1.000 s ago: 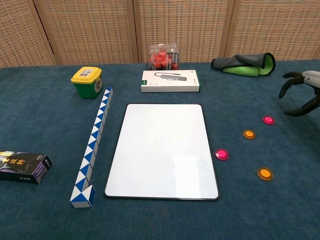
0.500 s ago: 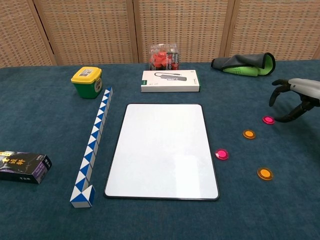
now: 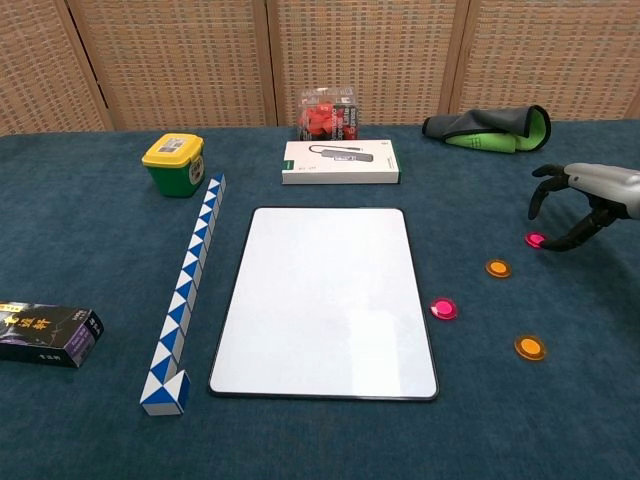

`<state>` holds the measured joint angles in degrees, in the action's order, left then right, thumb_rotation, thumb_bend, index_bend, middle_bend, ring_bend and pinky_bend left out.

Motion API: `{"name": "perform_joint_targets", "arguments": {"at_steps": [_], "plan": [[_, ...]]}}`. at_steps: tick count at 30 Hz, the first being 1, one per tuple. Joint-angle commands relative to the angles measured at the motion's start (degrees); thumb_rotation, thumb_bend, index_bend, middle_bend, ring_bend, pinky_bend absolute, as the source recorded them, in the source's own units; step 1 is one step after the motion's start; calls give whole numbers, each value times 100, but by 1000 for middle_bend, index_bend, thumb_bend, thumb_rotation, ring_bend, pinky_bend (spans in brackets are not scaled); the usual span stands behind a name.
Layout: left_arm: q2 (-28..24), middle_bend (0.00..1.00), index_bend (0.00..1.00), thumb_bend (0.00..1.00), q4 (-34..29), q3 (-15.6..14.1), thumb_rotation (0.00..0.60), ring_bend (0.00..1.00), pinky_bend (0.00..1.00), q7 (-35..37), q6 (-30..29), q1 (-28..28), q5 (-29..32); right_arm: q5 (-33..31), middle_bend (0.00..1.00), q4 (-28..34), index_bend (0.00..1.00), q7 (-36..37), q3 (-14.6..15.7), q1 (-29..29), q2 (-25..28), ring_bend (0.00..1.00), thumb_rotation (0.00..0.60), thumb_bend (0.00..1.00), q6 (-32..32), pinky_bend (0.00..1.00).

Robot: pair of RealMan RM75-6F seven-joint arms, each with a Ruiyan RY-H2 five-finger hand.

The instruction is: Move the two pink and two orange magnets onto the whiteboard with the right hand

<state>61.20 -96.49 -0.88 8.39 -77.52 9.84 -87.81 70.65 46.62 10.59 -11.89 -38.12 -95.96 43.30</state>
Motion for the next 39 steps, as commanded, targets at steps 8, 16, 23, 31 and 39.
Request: {"name": "perform_joint_targets", "arguments": {"at_steps": [8, 16, 23, 31, 39], "plan": [[1, 0, 0, 0, -4, 4, 600, 0, 0, -7, 5, 4, 4, 87, 0, -120, 376, -16, 64, -45, -107, 0, 600, 311, -7, 0], [0, 0, 0, 0, -9, 6, 600, 0, 0, -7, 6, 1, 18, 105, 0, -229, 377, -68, 80, -93, -187, 0, 600, 311, -44, 0], [-6, 0, 0, 0, -19, 7, 600, 0, 0, -6, 14, 1, 27, 95, 0, -463, 441, -151, 114, -91, -276, 0, 600, 329, -85, 0], [-11, 0, 0, 0, -24, 3, 600, 0, 0, 1, 23, 3, 24, 143, 0, -439, 565, -9, 109, -48, -234, 0, 600, 363, -13, 0], [-16, 0, 0, 0, -45, 2, 600, 0, 0, -7, 47, 13, 29, 286, 0, 156, 569, 96, -4, -185, 54, 0, 600, 363, 144, 0]]}}
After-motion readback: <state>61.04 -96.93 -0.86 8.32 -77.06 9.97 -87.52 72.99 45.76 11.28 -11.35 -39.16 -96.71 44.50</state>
